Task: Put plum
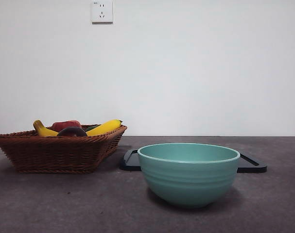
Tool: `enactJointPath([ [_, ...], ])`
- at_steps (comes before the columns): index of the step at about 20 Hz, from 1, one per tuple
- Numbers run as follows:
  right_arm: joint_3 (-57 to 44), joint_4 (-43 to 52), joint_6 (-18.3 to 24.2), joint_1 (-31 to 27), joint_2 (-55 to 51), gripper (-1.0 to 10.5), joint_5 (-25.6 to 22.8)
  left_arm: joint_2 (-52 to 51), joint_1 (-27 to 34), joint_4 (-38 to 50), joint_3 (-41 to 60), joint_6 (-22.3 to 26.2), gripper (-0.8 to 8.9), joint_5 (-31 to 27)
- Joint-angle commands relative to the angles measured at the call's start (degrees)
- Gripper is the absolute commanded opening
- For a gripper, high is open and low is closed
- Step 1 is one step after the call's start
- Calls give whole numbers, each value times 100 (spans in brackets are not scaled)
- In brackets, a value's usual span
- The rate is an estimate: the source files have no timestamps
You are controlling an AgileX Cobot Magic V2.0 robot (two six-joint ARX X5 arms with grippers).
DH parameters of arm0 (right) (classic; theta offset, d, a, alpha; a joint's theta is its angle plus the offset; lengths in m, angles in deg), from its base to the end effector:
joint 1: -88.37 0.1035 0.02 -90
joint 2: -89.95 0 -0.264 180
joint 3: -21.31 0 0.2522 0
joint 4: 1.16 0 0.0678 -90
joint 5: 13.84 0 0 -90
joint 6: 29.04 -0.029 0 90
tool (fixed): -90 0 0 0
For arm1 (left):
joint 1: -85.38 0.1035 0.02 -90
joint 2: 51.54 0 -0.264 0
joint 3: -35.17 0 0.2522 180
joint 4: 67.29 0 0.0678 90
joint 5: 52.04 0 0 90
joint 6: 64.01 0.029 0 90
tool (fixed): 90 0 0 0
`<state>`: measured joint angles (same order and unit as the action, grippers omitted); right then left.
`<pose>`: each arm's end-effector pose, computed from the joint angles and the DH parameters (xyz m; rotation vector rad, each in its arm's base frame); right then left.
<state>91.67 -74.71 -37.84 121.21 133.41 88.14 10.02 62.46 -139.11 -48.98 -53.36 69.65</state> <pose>0.0970 0.0698 0.3293 -0.0133 0.8738 0.6718 0.1668 -0.0871 0.3625 0.0925 0.8018 -0.9708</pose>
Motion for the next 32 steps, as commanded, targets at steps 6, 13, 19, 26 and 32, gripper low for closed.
enactJointPath([
  [6, 83, 22, 28, 31, 24, 6, -2, -175, 280, 1397, -111, 352, 8, 22],
  [13, 83, 22, 28, 31, 24, 6, -2, -1838, 1659, 4273, 1054, 341, 8, -1309],
  [19, 83, 22, 28, 31, 24, 6, -2, -3783, 2337, 5501, 3515, 337, 8, -2597],
  [26, 83, 22, 28, 28, 24, 6, -2, -5147, 2616, 5501, 5495, 173, 8, -2754],
  [32, 83, 22, 28, 31, 24, 6, -2, -5768, 2645, 5466, 6437, 105, 8, -2767],
])
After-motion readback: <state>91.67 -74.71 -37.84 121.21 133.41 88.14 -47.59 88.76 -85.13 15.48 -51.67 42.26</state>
